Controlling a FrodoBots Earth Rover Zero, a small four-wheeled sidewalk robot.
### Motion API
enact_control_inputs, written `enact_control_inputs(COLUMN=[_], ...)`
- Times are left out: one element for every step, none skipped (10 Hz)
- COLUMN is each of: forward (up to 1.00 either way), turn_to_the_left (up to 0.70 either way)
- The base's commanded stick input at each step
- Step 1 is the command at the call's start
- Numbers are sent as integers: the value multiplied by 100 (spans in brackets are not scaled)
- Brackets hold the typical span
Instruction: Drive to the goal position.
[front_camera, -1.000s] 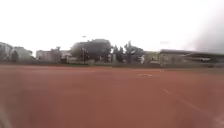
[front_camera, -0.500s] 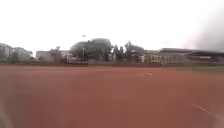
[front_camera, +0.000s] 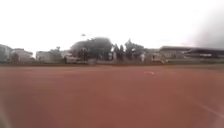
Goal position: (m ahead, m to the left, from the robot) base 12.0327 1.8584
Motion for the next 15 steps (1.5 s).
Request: enact_control_inputs(forward=[70, 70, 70, 70, 70, 70, 70, 70, 70, 70, 70, 70, 70, 70, 70], turn_to_the_left=[0, -8, -14, -14, -14, -12, -3, 0, 0, 0, 0, 0, 0, 0, 0])
